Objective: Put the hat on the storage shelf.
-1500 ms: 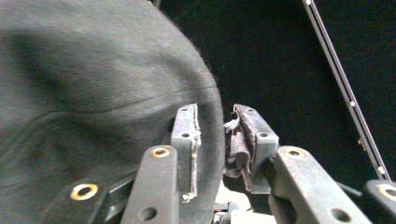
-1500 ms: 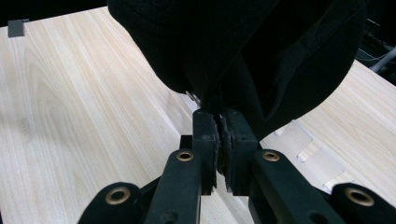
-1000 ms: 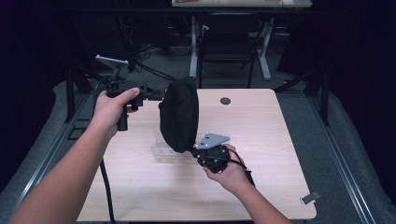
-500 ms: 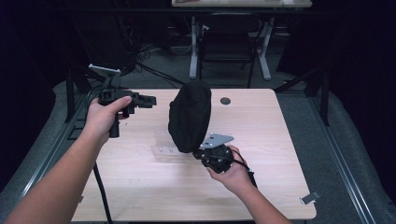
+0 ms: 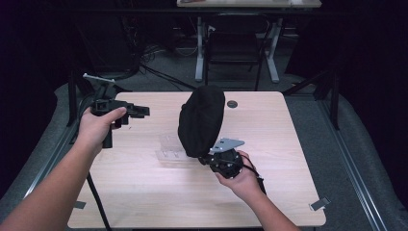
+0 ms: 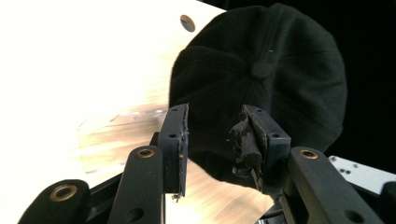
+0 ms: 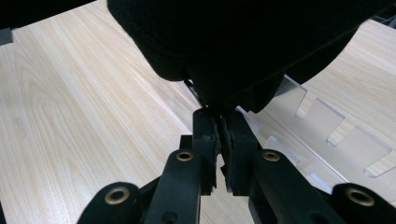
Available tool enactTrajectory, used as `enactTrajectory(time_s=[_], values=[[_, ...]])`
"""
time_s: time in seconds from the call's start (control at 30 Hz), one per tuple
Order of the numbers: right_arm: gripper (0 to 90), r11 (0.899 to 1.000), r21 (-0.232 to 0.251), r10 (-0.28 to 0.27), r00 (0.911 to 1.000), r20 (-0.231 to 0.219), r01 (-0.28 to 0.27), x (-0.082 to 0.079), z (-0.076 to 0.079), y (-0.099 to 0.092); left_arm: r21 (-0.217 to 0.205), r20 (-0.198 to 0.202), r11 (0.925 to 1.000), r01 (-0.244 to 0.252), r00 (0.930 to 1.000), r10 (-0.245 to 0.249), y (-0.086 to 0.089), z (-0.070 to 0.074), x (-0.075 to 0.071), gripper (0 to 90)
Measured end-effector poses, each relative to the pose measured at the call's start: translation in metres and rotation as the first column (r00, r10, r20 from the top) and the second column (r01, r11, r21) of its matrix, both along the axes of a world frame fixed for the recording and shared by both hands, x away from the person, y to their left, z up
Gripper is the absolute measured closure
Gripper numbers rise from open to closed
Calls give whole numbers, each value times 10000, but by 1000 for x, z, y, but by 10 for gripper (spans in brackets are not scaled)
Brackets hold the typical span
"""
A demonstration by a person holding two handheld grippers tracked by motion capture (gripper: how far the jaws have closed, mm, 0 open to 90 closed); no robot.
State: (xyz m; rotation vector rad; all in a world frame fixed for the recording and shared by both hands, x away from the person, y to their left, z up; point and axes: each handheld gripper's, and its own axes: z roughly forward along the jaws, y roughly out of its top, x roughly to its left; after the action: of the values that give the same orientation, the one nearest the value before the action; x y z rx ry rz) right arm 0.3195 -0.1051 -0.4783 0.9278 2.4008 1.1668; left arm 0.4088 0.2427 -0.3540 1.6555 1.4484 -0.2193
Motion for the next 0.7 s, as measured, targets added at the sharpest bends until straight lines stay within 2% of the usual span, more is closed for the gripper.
enactTrajectory(time_s=[0.2, 0.3, 0.47, 0.53, 0.63, 0.7], values=[[812, 10000, 21, -43, 9999, -112, 43, 0, 0, -2, 633, 229, 9977, -240, 9995, 226, 10, -4, -3, 598], [791, 10000, -16, -79, 9999, -136, 79, 0, 0, -4, 1028, 335, 9941, -350, 9989, 317, 13, -5, -4, 590], [750, 9999, -10, -142, 9998, -151, 141, -1, -1, -8, 1872, 565, 9812, -461, 9977, 361, 16, -9, -6, 575], [734, 9998, -72, -174, 9997, -162, 173, -1, -1, -10, 2403, 742, 9695, -489, 9967, 319, 18, -10, -6, 565], [716, 9997, -57, -231, 9996, -146, 230, -2, -2, -13, 2411, 769, 9686, -601, 9961, 426, 20, -12, -8, 561], [703, 9996, -55, -279, 9995, -155, 279, -3, -1, -15, 2681, 869, 9608, -702, 9950, 485, 21, -14, -9, 553]])
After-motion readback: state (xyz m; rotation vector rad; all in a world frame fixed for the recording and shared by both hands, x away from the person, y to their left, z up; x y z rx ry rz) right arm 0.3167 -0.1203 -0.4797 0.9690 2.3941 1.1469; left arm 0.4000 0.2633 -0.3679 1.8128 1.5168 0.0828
